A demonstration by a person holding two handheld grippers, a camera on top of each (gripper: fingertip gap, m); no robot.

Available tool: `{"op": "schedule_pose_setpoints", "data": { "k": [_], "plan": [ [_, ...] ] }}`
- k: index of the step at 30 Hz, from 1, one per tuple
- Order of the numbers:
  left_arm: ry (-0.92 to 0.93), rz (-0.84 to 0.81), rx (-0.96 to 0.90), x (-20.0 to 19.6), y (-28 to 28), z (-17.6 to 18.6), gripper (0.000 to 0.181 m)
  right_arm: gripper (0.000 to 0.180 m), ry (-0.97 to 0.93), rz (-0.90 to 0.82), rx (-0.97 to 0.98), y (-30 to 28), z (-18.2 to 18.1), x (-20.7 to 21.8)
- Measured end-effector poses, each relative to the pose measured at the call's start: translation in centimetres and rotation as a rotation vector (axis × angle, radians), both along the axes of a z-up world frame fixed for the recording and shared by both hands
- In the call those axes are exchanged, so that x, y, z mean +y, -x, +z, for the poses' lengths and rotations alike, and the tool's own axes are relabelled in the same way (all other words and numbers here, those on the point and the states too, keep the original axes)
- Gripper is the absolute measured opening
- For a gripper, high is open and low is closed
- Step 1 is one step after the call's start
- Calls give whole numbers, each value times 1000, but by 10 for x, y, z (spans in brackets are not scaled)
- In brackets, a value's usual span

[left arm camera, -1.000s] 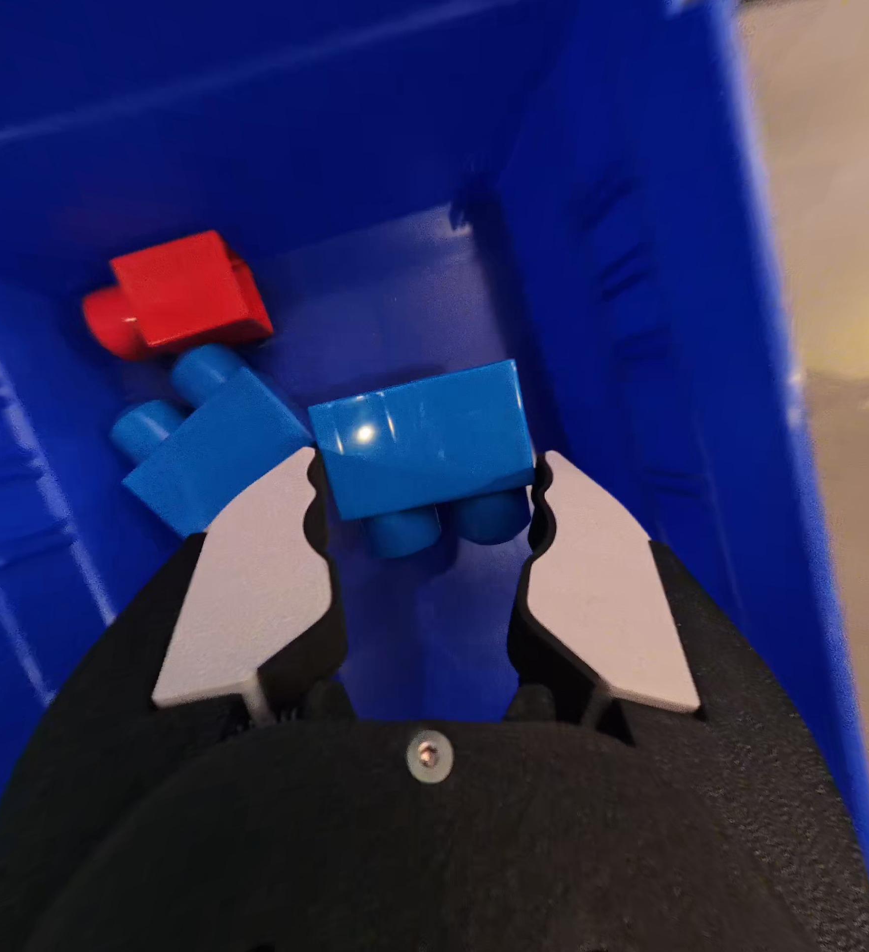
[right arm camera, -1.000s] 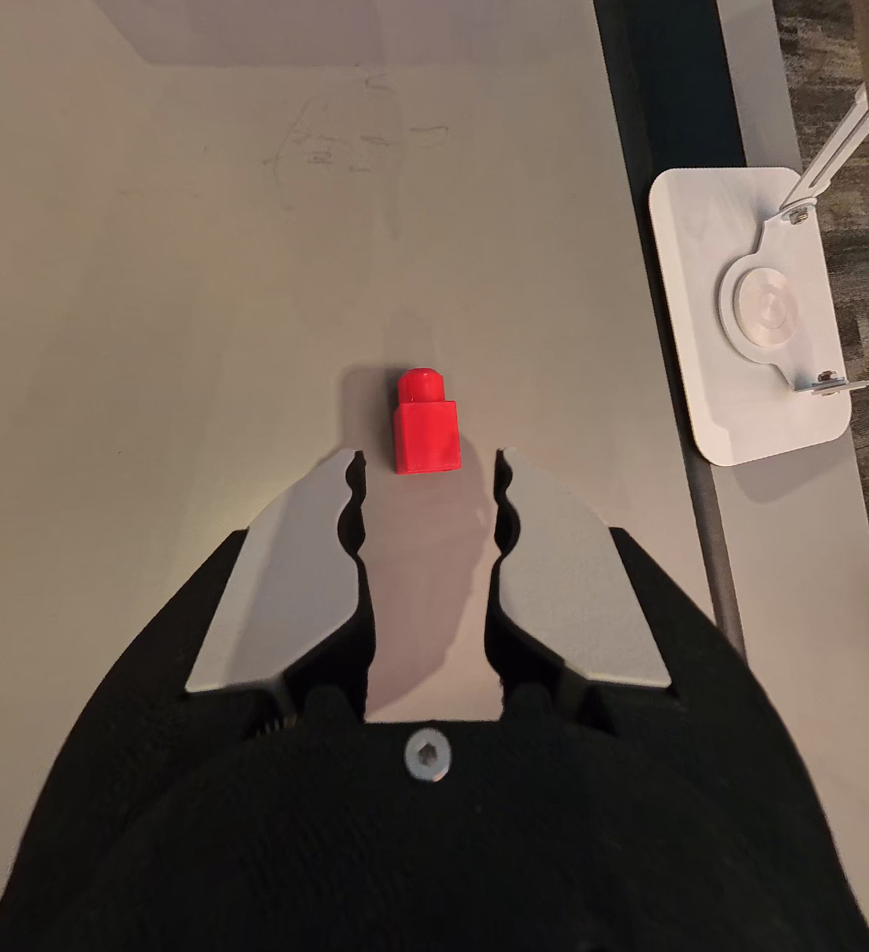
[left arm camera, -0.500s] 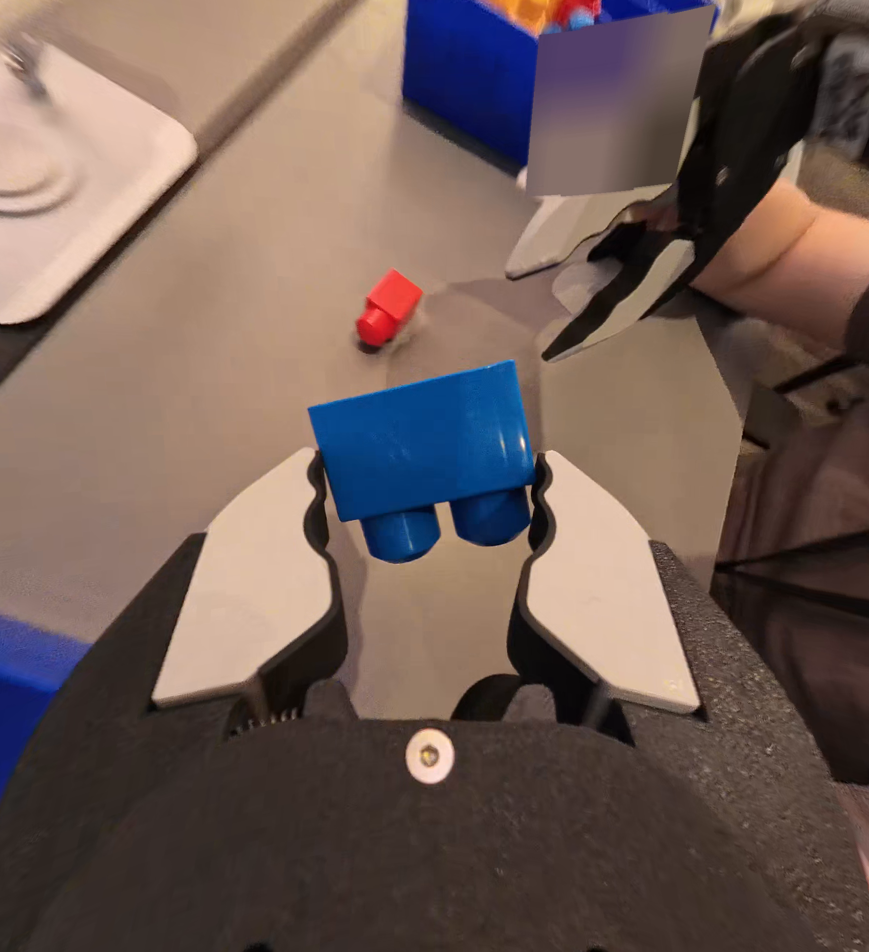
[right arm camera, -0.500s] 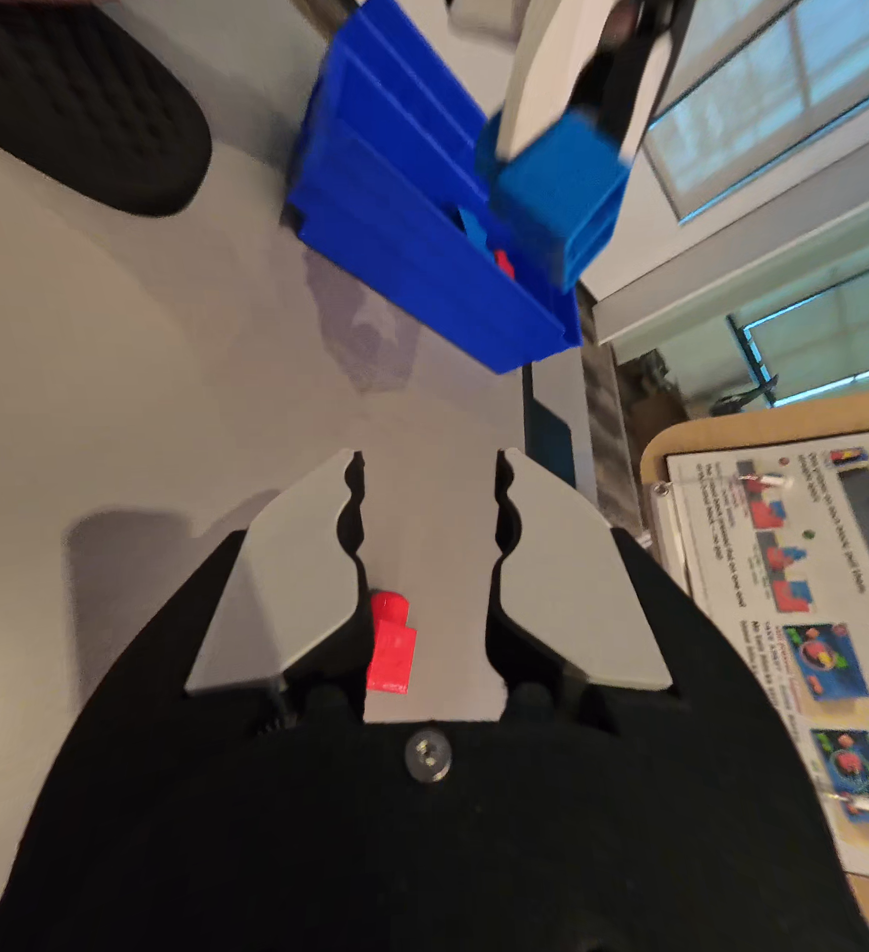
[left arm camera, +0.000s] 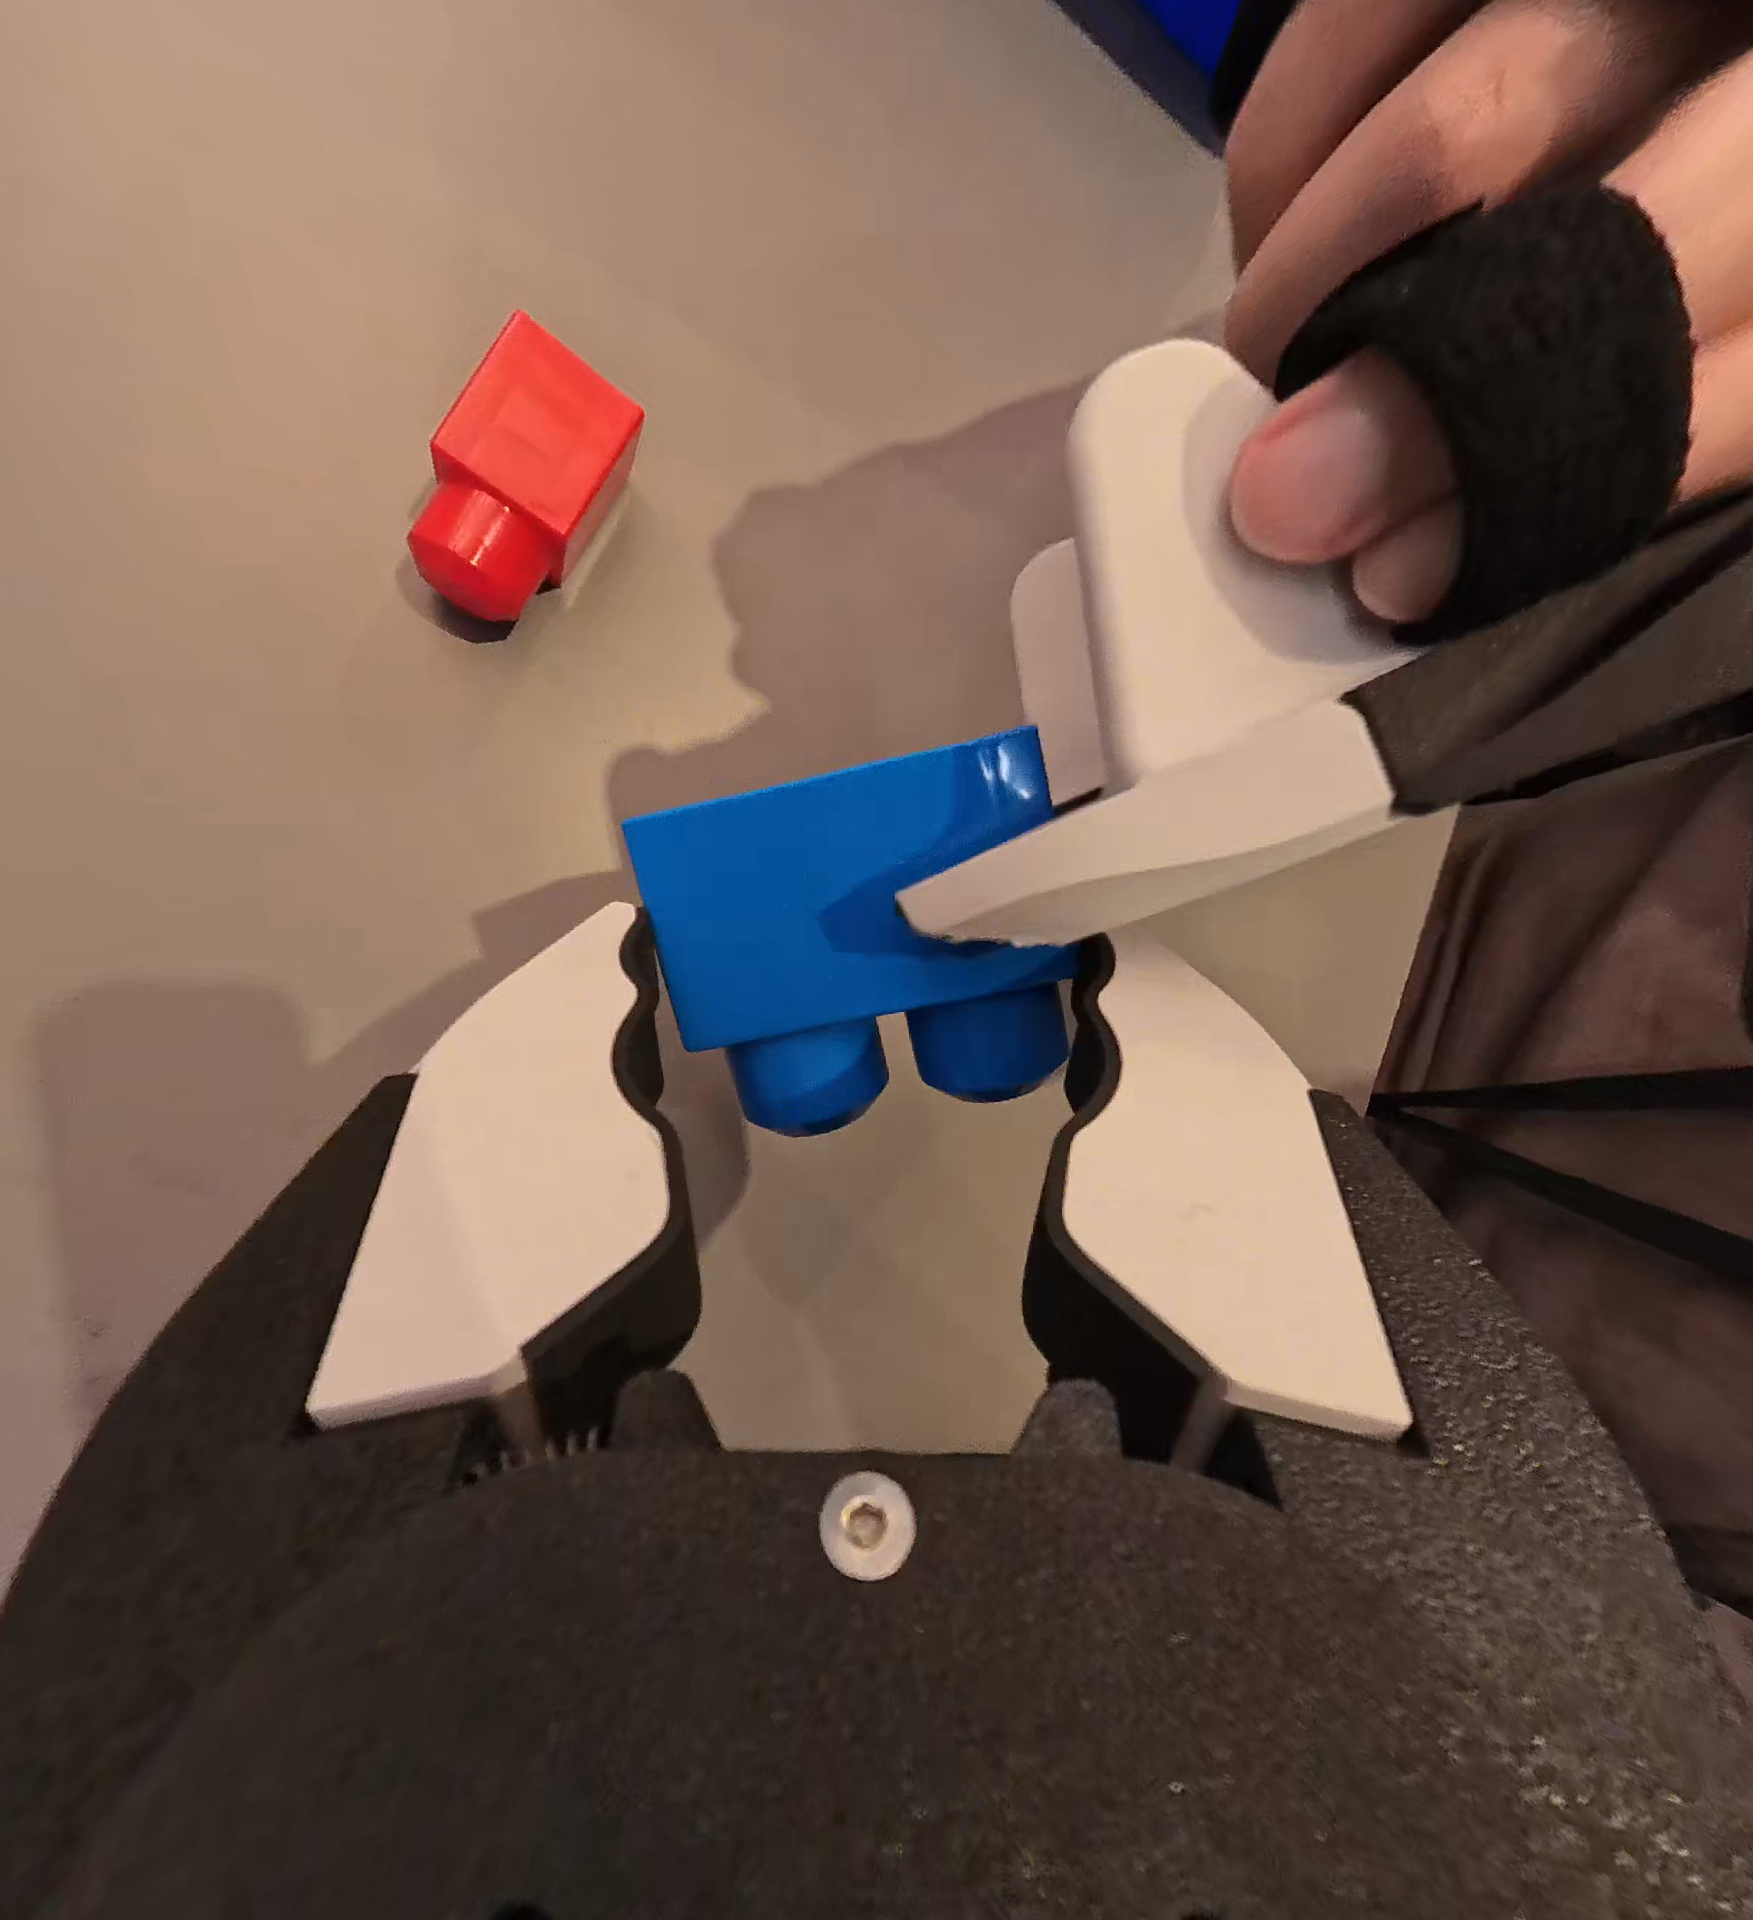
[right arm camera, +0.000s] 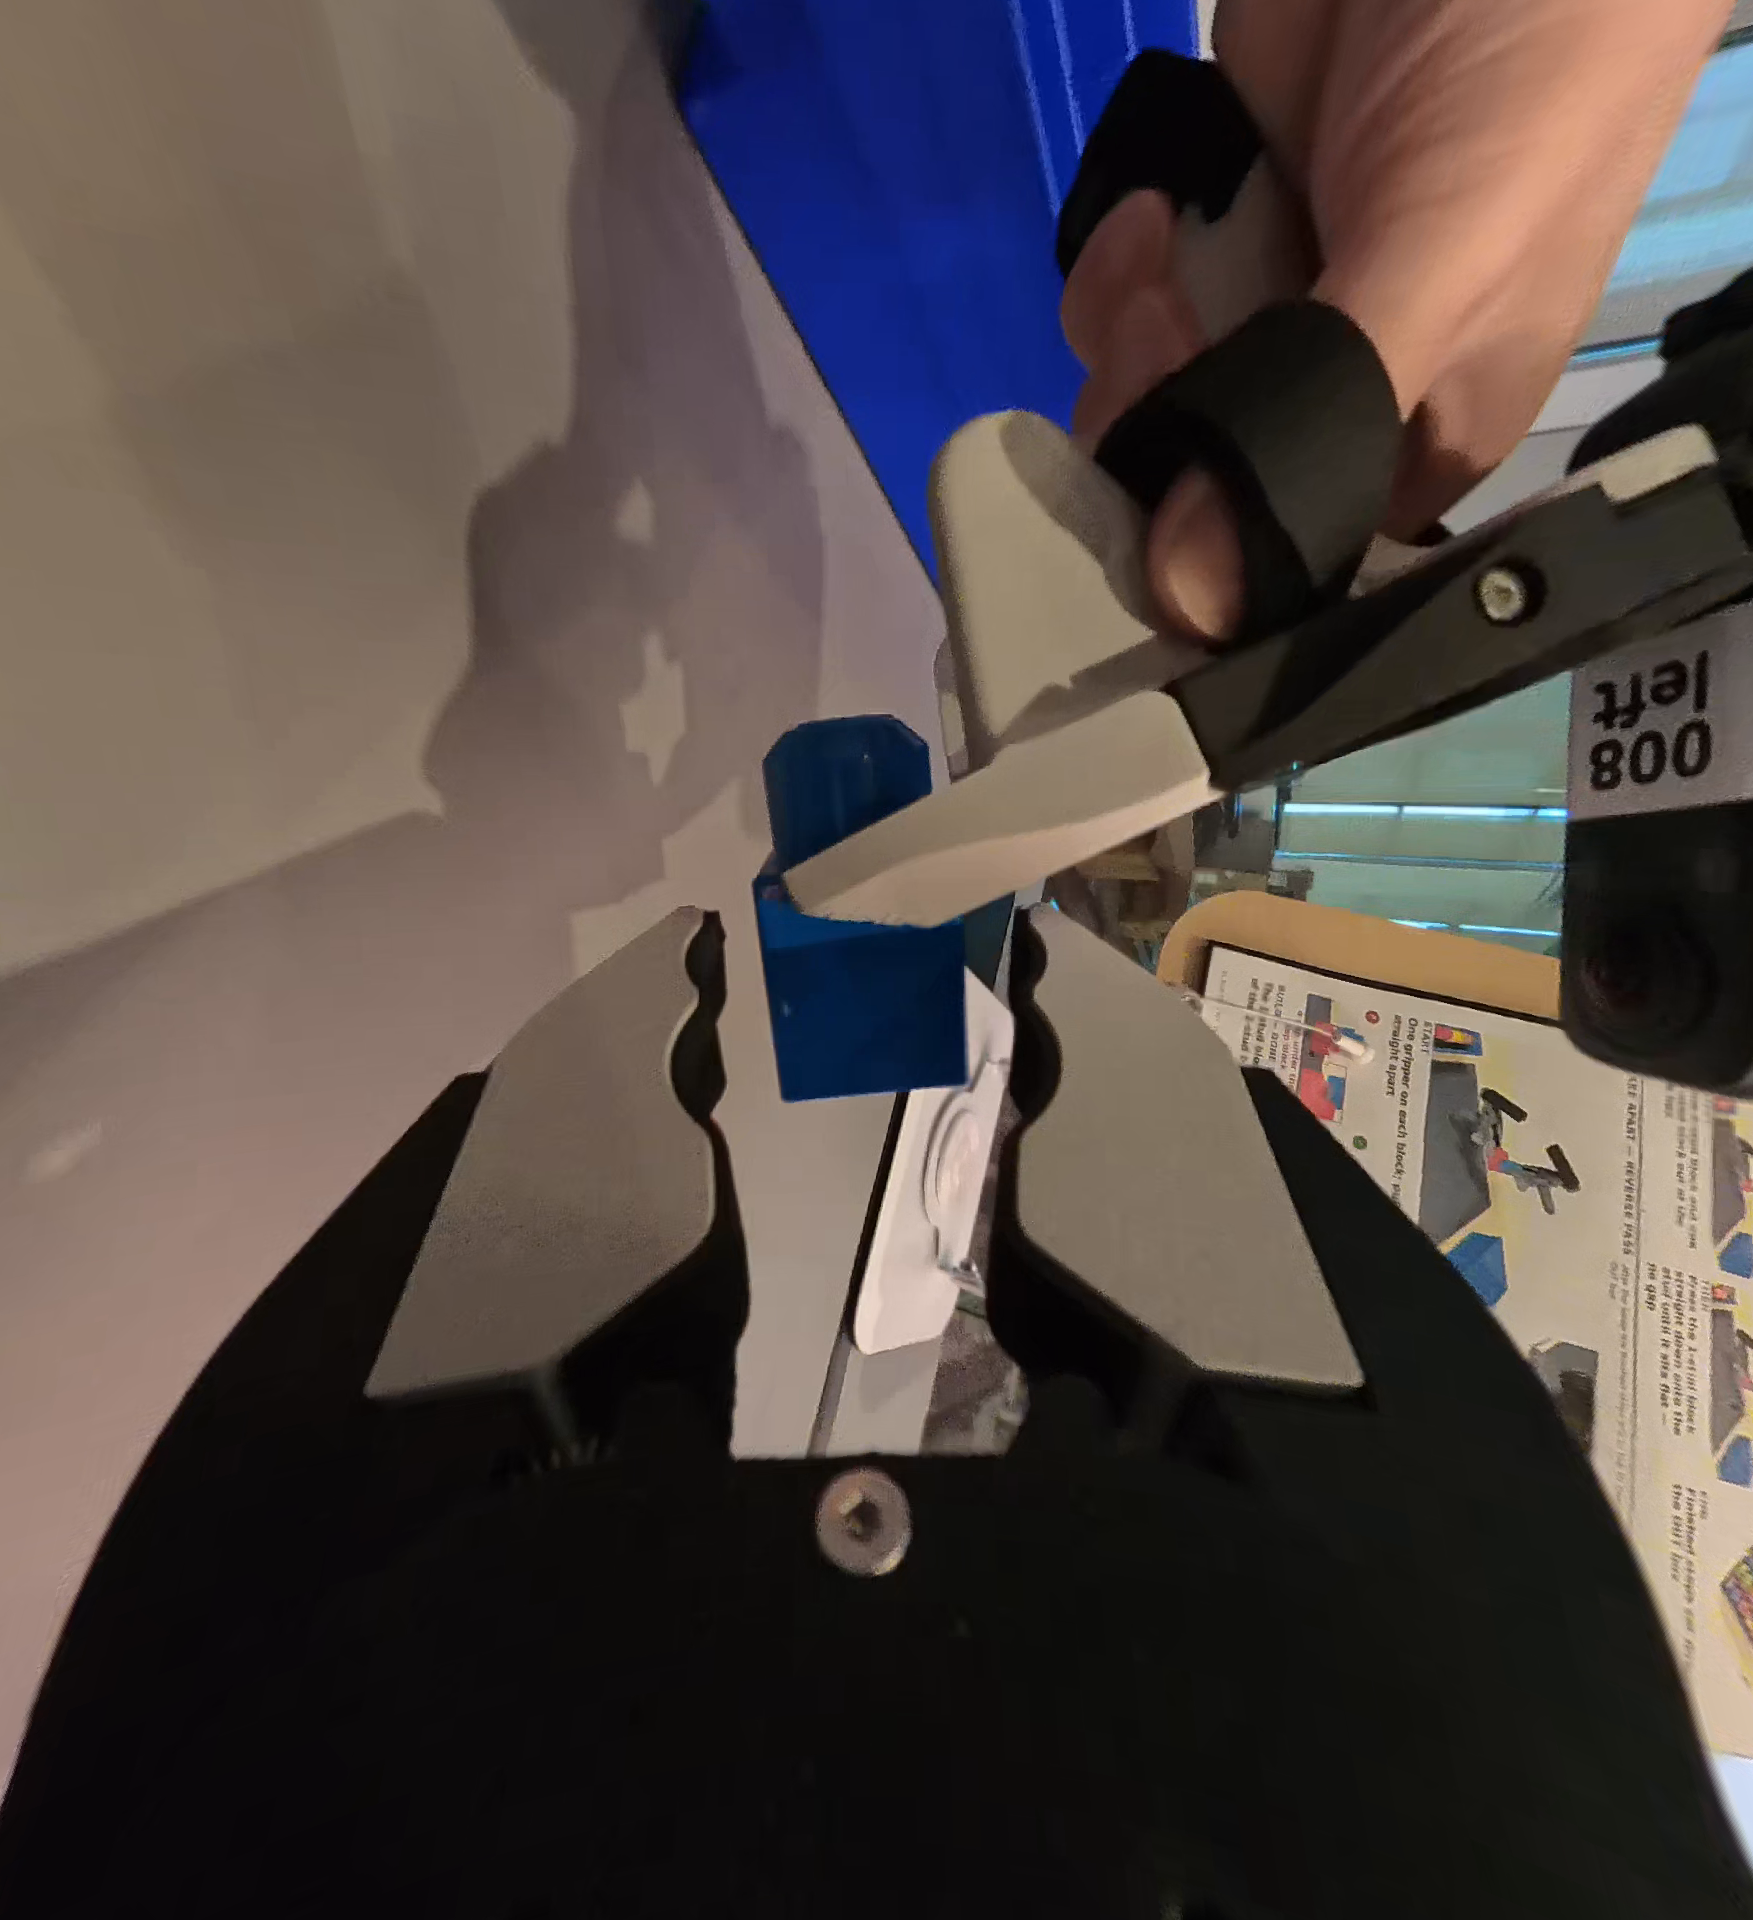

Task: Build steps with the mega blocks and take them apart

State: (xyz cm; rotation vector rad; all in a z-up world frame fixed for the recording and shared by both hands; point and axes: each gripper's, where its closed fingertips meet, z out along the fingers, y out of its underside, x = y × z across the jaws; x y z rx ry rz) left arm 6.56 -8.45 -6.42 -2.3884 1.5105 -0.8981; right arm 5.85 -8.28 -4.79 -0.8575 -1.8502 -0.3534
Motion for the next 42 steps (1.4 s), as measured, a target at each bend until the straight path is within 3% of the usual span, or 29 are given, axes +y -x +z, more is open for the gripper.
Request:
{"op": "schedule_pose_setpoints", "data": {
  "k": [5, 10, 14, 17, 21, 25, 28, 32, 42],
  "plan": [
    [-1, 22, -11, 3, -3, 0, 78, 37, -99, -56, -48, -4, -4, 11],
    [-47, 42, -50, 10, -6, 7, 80, 37, -129, -86, -41, -6, 0, 16],
    [-249, 50, -131, 31, 2, 34, 95, 37, -99, -99, 15, -16, 10, 26],
    [-462, 38, -326, 43, 1, 76, 95, 37, 59, -94, 203, -26, 30, 33],
    [-650, 56, -627, 42, 0, 127, 87, 37, 438, -60, 548, -35, 65, 36],
    [-838, 37, -749, 37, 0, 141, 75, 37, 867, 34, 795, -40, 93, 27],
    [-823, 8, -744, 31, -10, 135, 73, 37, 1089, 145, 915, -43, 110, 19],
    [-746, 12, -821, 24, -25, 136, 66, 37, 1207, 215, 979, -47, 119, 16],
    [-709, -27, -841, 14, -41, 128, 50, 37, 1183, 251, 966, -41, 117, 10]
  ]
}}
